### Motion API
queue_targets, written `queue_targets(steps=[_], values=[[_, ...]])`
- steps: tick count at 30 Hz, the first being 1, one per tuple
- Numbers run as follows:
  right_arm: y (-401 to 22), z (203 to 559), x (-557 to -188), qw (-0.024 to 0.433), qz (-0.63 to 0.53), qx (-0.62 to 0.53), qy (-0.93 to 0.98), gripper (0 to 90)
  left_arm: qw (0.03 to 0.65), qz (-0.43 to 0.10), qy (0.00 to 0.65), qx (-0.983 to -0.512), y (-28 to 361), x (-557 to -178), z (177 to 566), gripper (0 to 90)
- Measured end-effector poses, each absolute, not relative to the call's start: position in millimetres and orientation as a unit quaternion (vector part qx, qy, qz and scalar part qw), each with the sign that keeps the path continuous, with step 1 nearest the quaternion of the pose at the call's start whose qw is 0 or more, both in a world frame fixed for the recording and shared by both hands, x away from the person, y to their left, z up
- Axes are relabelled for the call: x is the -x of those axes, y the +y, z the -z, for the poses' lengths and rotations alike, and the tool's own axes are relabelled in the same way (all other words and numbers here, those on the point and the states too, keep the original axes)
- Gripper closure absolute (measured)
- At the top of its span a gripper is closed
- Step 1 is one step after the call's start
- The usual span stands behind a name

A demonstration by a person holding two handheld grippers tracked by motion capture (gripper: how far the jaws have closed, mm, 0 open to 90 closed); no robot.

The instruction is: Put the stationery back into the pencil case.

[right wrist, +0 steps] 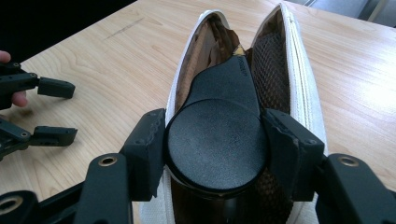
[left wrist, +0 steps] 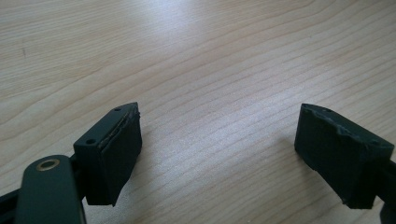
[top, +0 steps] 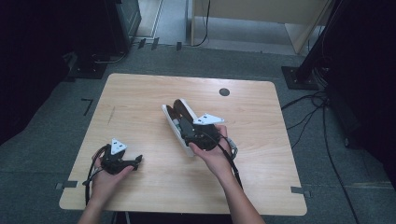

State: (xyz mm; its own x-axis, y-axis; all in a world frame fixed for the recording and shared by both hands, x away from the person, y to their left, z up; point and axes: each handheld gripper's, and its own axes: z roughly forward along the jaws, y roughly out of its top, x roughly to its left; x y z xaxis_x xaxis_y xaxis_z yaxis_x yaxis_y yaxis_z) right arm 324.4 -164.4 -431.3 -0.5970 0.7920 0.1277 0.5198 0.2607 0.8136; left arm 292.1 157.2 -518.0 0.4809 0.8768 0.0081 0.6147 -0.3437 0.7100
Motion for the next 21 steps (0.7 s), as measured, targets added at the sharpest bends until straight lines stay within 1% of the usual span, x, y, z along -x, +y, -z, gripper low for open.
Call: queue_targets(steps=[10, 19, 21], values=[[-169.6, 425.9, -317.1, 0.163, -0.429, -0.422, 0.782, 41.6, 0.329, -0.199, 0.469, -0.795, 157.2, -292.1, 518.0, 15.2], [-175.8, 427.4, -306.7, 0.145, -0.426, -0.419, 0.789, 41.6, 0.329, -0.199, 0.469, -0.795, 157.1, -292.1, 518.1, 15.2], [-177.7, 427.8, -304.6, 0.148, -0.425, -0.417, 0.79, 41.6, 0.329, -0.199, 0.469, -0.795, 157.2, -292.1, 518.1, 15.2]])
